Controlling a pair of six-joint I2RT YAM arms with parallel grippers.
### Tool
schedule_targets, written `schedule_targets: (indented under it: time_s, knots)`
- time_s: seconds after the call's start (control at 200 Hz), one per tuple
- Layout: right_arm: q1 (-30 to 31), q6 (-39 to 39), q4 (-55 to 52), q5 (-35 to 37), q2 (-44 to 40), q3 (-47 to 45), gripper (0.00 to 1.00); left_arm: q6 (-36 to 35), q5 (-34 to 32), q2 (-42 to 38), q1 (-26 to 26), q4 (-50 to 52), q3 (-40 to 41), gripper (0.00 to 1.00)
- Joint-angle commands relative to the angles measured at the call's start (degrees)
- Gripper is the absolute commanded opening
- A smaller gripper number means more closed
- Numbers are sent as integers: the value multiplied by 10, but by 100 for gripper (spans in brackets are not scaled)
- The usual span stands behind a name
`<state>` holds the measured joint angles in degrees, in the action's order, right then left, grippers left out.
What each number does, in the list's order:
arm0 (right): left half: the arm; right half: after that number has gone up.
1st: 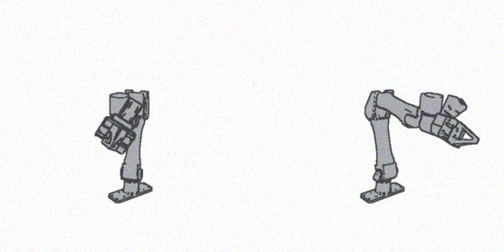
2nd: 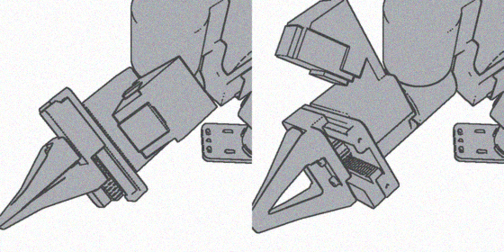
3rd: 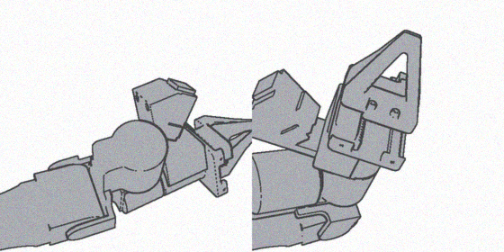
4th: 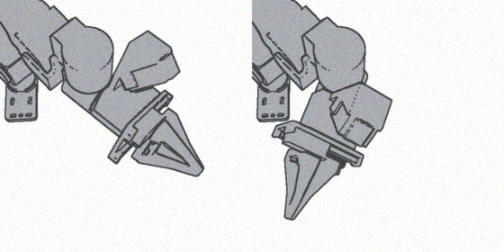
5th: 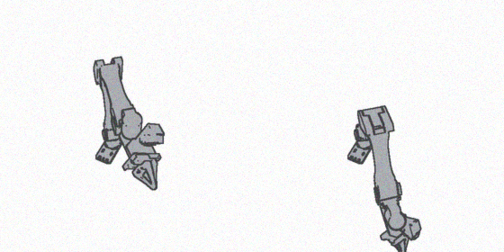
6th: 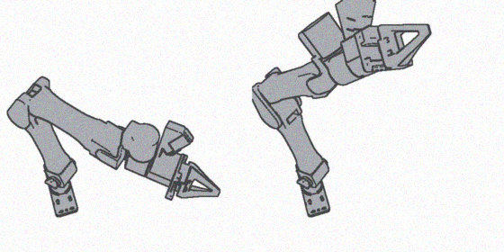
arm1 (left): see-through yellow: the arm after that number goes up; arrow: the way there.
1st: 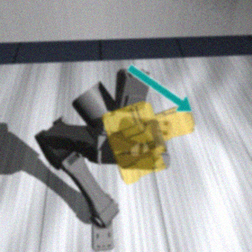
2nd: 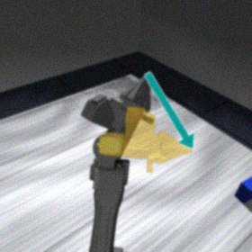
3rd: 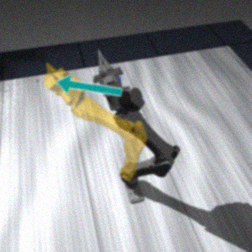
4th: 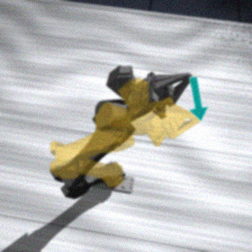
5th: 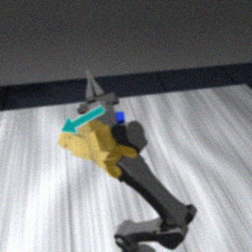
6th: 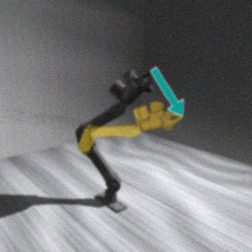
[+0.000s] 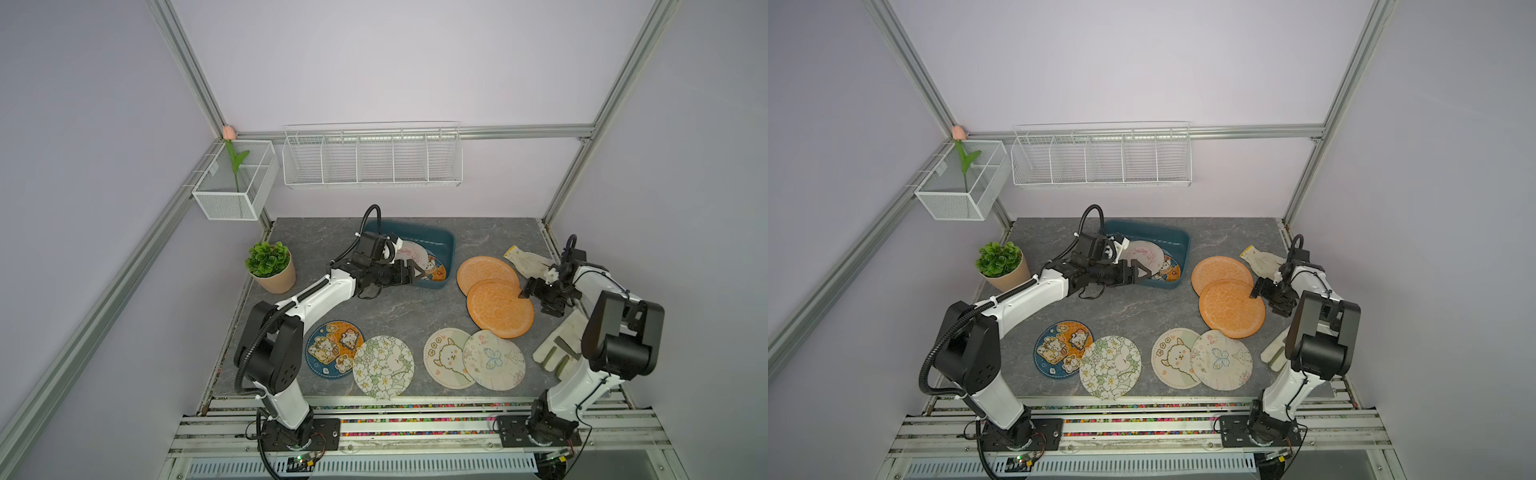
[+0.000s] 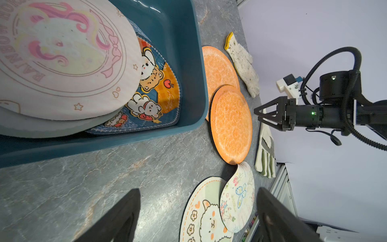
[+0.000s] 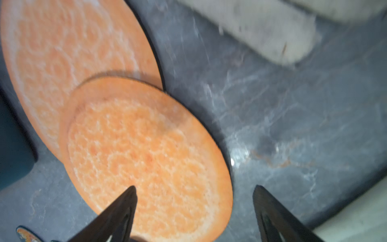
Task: Put the coasters into the storage box
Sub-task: Move the coaster to the coaster.
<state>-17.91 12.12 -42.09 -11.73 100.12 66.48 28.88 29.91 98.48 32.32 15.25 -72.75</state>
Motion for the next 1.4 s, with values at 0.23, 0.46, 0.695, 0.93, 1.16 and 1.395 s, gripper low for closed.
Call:
schedule_targets:
  time_s: [0.23, 0.46, 0.695, 0.93, 1.16, 1.395]
  knots:
    - [7, 62, 38, -60, -48, -105, 88, -7, 16, 13, 6, 0, -13, 86]
    - [30, 90, 98, -83, -32, -129, 88, -7, 18, 17, 7, 1, -12, 87]
    - [46, 117, 122, -93, -25, -99, 88, -5, 17, 24, 18, 0, -13, 87]
    - [64, 120, 118, -126, 0, -69, 88, -2, 17, 55, 52, 0, -31, 87]
    - [82, 118, 125, -139, 7, -63, 88, -1, 11, 95, 86, -6, -55, 87]
    - [85, 39, 44, -83, 4, -19, 88, 0, -4, 139, 111, -24, -75, 83]
